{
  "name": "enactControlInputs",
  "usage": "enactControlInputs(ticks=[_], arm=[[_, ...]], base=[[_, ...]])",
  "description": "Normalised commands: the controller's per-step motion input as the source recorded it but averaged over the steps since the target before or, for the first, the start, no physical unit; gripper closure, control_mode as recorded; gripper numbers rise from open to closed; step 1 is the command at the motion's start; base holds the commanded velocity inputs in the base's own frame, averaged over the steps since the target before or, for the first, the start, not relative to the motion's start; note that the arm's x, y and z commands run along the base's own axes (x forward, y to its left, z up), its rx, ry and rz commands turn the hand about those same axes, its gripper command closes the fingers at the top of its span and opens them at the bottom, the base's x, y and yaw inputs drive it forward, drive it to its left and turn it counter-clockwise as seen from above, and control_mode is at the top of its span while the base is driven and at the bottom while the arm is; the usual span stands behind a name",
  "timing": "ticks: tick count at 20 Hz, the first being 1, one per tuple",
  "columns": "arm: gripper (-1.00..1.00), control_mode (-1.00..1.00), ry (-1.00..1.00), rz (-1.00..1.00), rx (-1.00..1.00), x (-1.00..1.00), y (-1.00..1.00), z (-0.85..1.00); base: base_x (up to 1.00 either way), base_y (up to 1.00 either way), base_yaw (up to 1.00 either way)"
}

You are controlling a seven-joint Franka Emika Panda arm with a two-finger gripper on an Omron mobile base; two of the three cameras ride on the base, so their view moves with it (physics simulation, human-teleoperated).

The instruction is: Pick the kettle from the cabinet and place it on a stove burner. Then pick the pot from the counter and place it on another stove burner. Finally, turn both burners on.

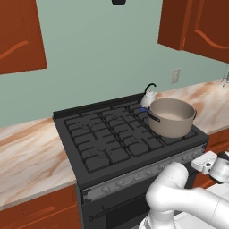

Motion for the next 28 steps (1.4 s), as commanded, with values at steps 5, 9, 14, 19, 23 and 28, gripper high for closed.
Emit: enactControlInputs(ticks=[5, 9, 14, 19, 23, 28], arm=[[1.0, -1.0, 0.0, 0.05, -0.13, 0.0, 0.0, 0.0], [1.0, -1.0, -0.01, 0.04, -0.15, 0.0, 0.01, 0.0], [1.0, -1.0, -0.02, 0.04, -0.15, 0.0, 0.0, 0.0], [1.0, -1.0, -0.05, 0.03, -0.15, 0.0, 0.0, 0.0], [1.0, -1.0, -0.09, 0.04, -0.17, 0.0, 0.0, 0.01], [1.0, -1.0, -0.09, 0.03, -0.18, 0.0, 0.0, 0.0]], base=[[0.0, 0.0, 0.0], [0.0, 0.0, 0.0], [0.0, 0.0, 0.0], [0.0, 0.0, 0.0], [0.0, 0.0, 0.0], [0.0, 0.0, 0.0]])
